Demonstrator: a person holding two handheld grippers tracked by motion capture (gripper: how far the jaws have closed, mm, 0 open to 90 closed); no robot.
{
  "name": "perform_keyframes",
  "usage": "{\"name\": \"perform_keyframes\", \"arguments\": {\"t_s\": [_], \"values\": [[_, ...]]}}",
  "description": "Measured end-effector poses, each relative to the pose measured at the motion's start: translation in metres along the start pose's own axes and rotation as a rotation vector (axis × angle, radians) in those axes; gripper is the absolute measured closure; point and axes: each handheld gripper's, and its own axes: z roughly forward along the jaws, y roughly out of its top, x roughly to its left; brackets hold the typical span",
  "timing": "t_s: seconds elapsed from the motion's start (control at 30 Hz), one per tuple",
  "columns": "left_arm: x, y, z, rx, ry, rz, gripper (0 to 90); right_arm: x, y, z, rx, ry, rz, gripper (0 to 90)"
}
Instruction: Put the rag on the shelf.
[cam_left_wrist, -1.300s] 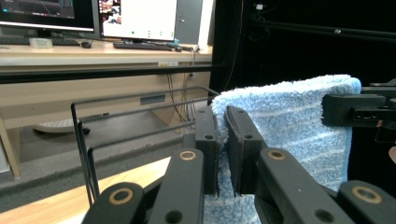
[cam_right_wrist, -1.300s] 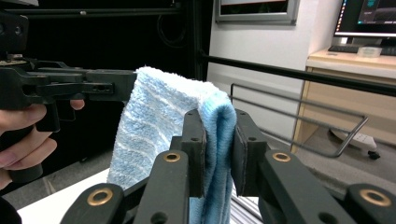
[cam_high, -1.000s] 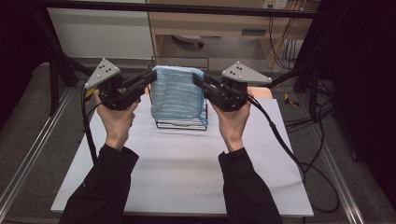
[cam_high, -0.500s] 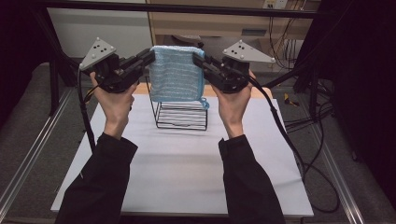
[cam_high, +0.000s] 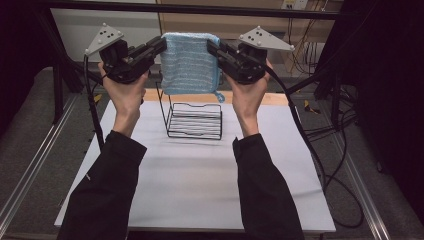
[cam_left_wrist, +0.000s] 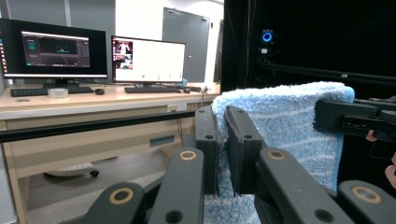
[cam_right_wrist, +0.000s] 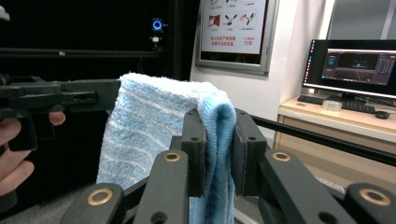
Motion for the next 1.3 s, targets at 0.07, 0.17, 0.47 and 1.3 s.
{"name": "perform_keyframes", "arguments": {"t_s": [0.07,0.17,0.47,1.3], "values": [[0.002,0.003,0.002,-0.009,0.002,0.003,83.4,-0.002,0.003,0.003,-0.008,0.0,0.004,78.0],[0.003,0.006,0.006,-0.019,0.013,0.011,83.4,-0.005,0.006,0.007,-0.016,-0.002,0.005,78.0],[0.008,0.009,0.017,-0.027,0.024,0.028,83.4,-0.012,0.011,0.018,-0.028,-0.023,-0.014,78.0],[0.032,0.012,0.05,-0.015,0.059,0.016,83.3,-0.037,0.012,0.054,-0.018,-0.062,-0.026,78.1]]}}
